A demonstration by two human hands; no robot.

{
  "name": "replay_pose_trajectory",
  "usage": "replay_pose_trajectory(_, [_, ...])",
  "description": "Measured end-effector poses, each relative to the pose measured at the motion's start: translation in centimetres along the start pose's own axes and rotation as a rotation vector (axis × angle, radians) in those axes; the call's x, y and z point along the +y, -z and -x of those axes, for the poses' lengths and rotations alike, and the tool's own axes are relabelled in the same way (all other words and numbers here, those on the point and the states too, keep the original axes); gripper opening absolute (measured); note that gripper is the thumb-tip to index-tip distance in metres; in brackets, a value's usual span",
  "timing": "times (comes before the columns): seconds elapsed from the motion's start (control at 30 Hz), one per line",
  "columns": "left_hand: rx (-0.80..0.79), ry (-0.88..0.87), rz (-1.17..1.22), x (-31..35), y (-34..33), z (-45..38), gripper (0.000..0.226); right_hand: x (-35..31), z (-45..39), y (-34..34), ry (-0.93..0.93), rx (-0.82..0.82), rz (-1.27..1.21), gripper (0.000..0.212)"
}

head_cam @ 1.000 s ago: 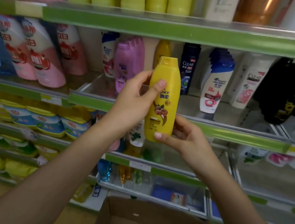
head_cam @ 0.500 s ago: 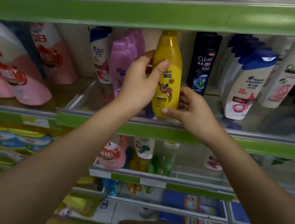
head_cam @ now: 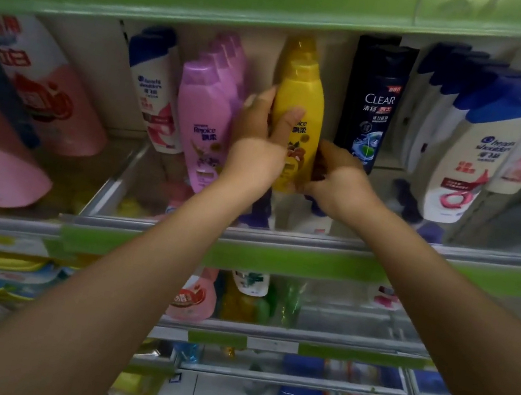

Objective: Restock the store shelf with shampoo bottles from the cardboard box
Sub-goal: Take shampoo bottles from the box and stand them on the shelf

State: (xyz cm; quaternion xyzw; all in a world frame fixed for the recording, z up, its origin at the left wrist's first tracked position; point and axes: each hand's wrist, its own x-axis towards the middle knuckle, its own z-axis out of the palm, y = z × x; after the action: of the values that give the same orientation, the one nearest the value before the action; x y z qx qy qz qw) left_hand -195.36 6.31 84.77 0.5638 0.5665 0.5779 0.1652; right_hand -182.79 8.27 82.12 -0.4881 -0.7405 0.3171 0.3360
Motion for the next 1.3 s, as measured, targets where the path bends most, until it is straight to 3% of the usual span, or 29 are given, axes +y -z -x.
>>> replay_pose_trajectory(0.17, [0.047,0.004,-0.036,-0.9,-1.0,-1.8,0.053,0.3,-1.7,-0.9,-0.022,0.022,0.013,0.040])
replay_pose_trajectory(0.3, [0.040,0.010,-0.092,-1.1,-1.6,-2.9,0.043,0.4,-2.5,-1.2,-0.015,0.049,0.043,0.043])
replay_pose_trajectory(0.73, [0.050,0.028,-0.040,-1.6,-2.3,-3.6,0.046,0.6,-3.6,-1.3,-0.050,0.052,0.091,0.043])
replay_pose_trajectory(0.9, [0.041,0.108,-0.025,-1.0,-2.1,-3.1,0.062,0.8,-3.6,-1.4,-0.097,0.033,-0.010,0.046])
replay_pose_trajectory(1.03, [0.009,0.153,-0.084,-0.4,-1.9,-0.9,0.075,0.4,-2.6,-1.3,-0.126,0.014,-0.105,0.059])
replay_pose_trajectory(1.17, [-0.047,0.208,-0.072,0.9,-1.3,3.0,0.051,-0.3,-0.2,-0.6,-0.120,0.022,-0.057,0.076])
replay_pose_trajectory(1.3, [-0.036,0.199,0.057,3.1,-0.2,7.4,0.031,-1.7,4.3,1.2,-0.094,0.039,-0.062,0.074])
